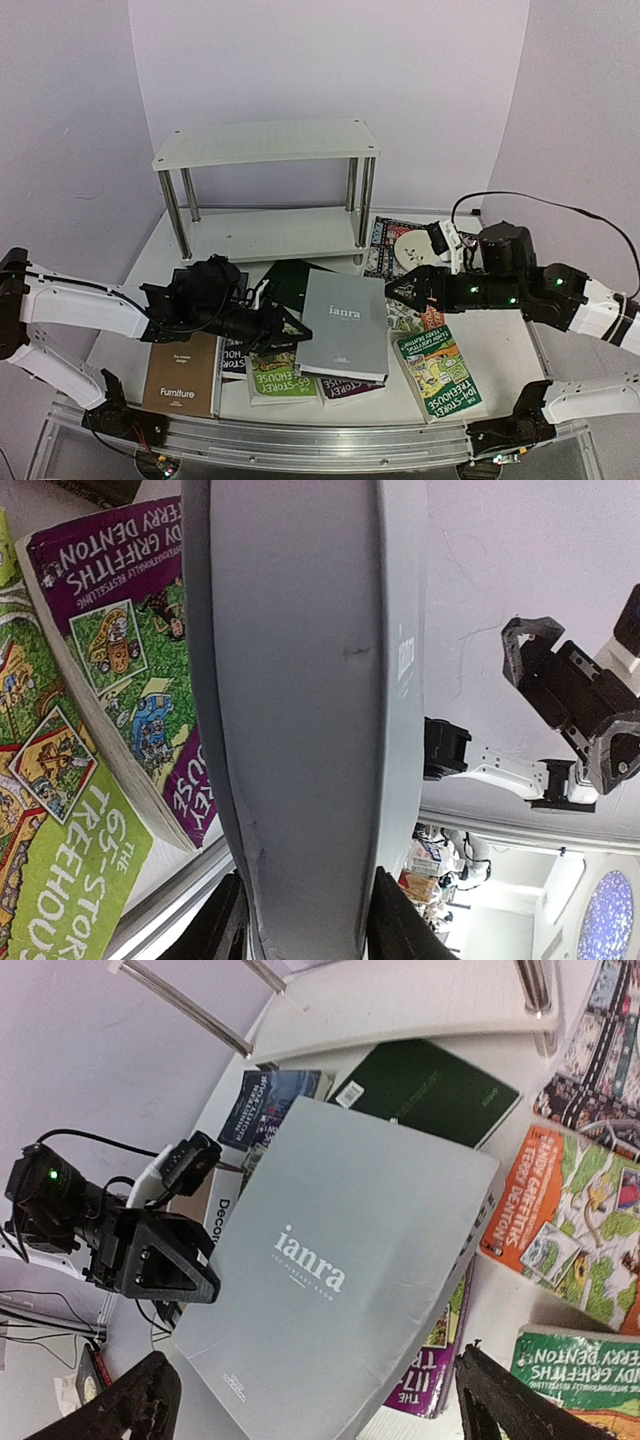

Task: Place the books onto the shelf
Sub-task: Pick up the book from the book pile, then pass from the left arm to the right, then pass from the right arm to the left, then pass from the left arm to the right

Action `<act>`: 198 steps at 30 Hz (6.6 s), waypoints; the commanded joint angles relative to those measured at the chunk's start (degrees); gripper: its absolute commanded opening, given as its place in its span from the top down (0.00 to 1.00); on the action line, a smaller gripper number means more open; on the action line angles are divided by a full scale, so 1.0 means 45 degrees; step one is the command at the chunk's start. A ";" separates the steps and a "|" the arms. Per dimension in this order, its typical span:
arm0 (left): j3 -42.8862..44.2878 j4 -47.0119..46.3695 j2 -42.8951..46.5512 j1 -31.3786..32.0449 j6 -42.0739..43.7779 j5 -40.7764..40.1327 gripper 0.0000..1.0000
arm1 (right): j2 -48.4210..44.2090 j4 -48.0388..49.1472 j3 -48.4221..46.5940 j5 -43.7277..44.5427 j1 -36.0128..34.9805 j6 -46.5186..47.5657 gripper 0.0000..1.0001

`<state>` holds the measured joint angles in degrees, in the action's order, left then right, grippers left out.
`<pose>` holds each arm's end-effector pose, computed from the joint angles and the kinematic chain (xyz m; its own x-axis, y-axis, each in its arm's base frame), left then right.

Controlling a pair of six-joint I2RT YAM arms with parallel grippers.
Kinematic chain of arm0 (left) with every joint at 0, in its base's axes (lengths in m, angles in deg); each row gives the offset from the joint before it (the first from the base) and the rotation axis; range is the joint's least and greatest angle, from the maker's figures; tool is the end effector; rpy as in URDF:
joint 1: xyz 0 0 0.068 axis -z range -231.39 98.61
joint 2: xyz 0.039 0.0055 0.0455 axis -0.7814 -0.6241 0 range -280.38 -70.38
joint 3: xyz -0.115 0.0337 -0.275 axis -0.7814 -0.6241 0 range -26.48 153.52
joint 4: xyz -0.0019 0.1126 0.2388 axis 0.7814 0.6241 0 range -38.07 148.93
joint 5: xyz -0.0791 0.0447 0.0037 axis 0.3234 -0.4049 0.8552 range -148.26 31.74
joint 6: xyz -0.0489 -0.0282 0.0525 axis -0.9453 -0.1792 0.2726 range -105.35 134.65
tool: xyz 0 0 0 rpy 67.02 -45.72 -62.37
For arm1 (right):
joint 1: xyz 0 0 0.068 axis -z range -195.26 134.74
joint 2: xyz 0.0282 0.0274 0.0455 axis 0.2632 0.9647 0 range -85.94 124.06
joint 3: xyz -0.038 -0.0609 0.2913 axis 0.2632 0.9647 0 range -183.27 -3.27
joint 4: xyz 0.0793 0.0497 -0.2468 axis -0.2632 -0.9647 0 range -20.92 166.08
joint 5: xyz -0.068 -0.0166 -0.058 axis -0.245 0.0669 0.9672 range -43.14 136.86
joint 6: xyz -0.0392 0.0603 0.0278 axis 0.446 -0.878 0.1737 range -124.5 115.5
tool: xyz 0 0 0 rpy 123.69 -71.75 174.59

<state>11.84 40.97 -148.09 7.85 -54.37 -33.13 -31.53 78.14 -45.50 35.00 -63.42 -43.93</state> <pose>0.1319 -0.2762 0.2245 -0.9919 0.0138 -0.1260 0.1195 0.4328 -0.8935 0.1506 0.1884 0.3332 -0.6393 0.2179 -0.7374 -0.5929 0.4709 0.6532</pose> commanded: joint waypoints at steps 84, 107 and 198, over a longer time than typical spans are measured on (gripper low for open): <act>0.2151 0.1009 0.3424 -0.2946 0.6454 -0.0411 0.00 | -0.0224 0.2332 -0.1402 0.0289 -0.0043 -0.0354 0.76; 0.2509 0.0337 0.3434 -0.2947 0.9470 0.0289 0.00 | 0.0595 0.3423 -0.2000 -0.2012 -0.0048 0.2531 0.77; 0.4672 -0.3542 0.1599 -0.2946 0.9367 0.6879 0.80 | -0.0711 0.2327 -0.2536 -0.5223 -0.0168 0.5213 0.31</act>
<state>28.88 28.40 -141.18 -5.48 -12.16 -1.67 -33.84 86.43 -57.25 11.77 -63.58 -24.32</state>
